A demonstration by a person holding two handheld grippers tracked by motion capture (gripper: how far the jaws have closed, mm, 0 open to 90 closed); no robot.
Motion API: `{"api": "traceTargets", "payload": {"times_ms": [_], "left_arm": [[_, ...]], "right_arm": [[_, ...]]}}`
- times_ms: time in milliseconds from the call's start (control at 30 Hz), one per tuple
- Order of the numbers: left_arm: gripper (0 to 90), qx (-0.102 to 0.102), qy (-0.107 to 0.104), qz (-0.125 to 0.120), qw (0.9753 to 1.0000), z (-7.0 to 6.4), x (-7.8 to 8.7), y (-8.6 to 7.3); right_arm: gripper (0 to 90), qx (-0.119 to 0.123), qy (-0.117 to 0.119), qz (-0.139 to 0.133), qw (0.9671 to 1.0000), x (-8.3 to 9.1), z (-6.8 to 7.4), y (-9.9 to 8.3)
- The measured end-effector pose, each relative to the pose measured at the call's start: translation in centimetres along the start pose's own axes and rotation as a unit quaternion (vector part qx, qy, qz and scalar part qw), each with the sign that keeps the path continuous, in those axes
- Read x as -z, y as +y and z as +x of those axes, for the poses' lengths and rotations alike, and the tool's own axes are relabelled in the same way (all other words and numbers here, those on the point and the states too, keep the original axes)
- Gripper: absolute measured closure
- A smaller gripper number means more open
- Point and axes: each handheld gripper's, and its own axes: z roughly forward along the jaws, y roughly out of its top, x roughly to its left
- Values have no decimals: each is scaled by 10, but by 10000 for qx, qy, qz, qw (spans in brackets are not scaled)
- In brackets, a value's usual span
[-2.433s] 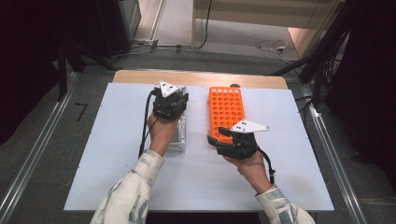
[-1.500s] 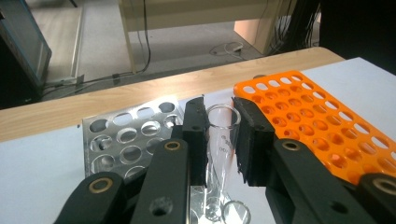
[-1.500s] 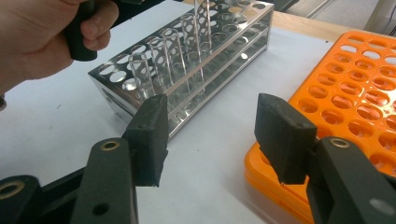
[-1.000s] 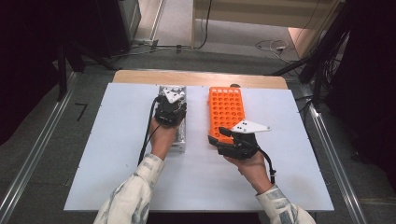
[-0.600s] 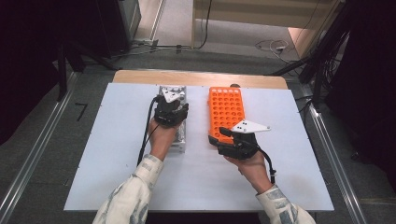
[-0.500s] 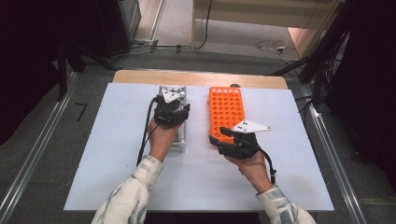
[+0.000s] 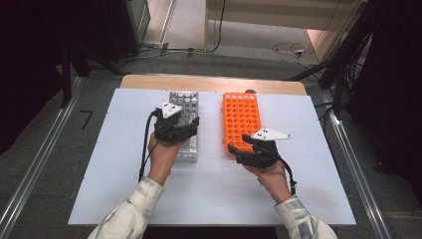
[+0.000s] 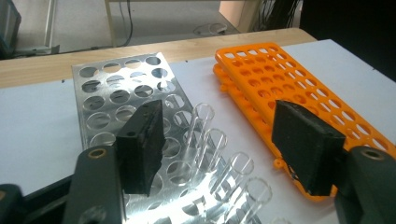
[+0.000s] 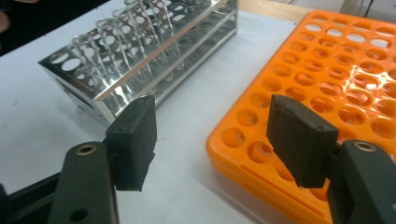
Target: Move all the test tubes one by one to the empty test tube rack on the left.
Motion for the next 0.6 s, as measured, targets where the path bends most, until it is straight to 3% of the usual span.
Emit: {"api": "traceTargets", "payload": {"times_ms": [400, 600], "left_arm": [[245, 247, -68, -220, 9994, 14, 33, -27], [245, 207, 53, -299, 9993, 20, 50, -35]], "right_arm": [[290, -27, -171, -55, 9998, 11, -12, -8], [285, -99, -225, -110, 9996, 18, -18, -11]]}}
